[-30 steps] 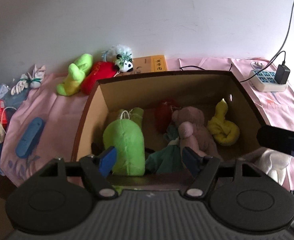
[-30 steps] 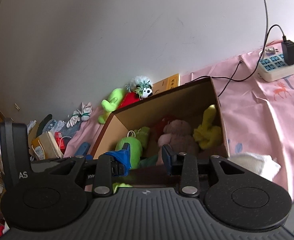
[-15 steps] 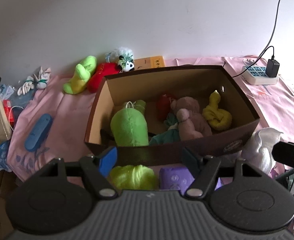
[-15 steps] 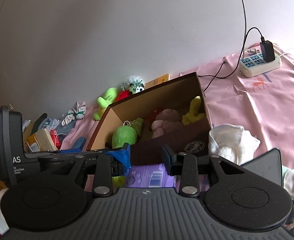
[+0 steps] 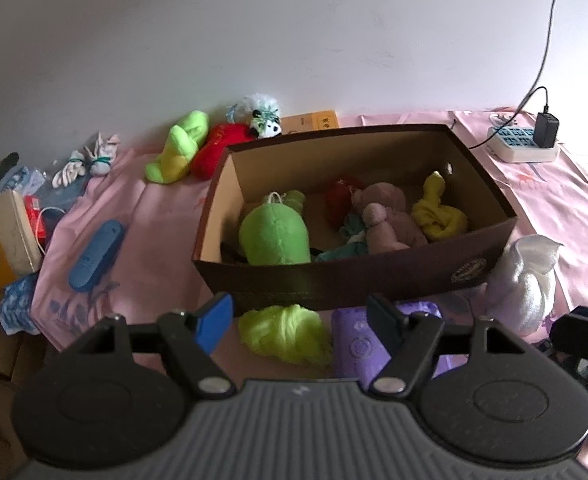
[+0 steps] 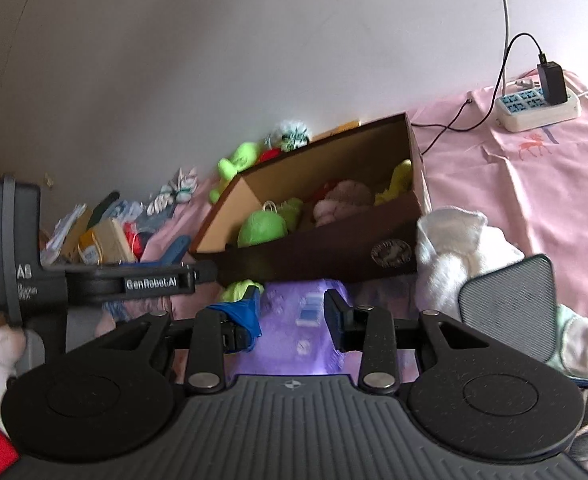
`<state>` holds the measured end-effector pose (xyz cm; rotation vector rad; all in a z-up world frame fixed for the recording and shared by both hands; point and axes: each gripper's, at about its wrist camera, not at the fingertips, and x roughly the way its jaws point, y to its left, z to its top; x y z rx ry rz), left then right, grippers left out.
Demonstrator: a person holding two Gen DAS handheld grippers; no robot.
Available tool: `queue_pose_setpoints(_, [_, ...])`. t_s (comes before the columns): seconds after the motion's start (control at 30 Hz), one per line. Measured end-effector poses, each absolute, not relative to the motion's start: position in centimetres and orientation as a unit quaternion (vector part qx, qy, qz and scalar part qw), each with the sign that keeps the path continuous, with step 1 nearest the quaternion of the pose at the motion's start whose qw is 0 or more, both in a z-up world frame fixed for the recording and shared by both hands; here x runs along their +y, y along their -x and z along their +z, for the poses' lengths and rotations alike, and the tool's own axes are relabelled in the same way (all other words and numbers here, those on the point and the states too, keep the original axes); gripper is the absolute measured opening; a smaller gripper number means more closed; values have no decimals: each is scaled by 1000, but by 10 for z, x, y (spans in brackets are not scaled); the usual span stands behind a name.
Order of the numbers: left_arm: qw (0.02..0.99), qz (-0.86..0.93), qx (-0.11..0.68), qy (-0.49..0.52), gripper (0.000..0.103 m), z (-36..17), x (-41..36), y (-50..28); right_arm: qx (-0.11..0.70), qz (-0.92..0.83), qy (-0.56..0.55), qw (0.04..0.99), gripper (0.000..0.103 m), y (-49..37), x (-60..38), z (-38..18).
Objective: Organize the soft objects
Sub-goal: 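Withdraw both tools from the box toward the white towel and slipper, then grasp the white towel with the left tool while the right tool grasps the teal sock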
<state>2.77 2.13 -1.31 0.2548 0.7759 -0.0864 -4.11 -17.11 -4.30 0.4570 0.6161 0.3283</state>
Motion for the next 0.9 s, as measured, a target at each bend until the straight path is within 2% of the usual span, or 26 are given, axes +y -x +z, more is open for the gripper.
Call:
queue_pose_setpoints(0.4, [895, -111, 415, -123, 77, -44, -31, -10, 331, 204, -182, 903, 19, 71, -228, -61])
queue_pose_setpoints(0.9, [875, -95, 452, -146, 78, -70, -86, -7, 360, 201, -168, 895, 19, 79, -276, -77])
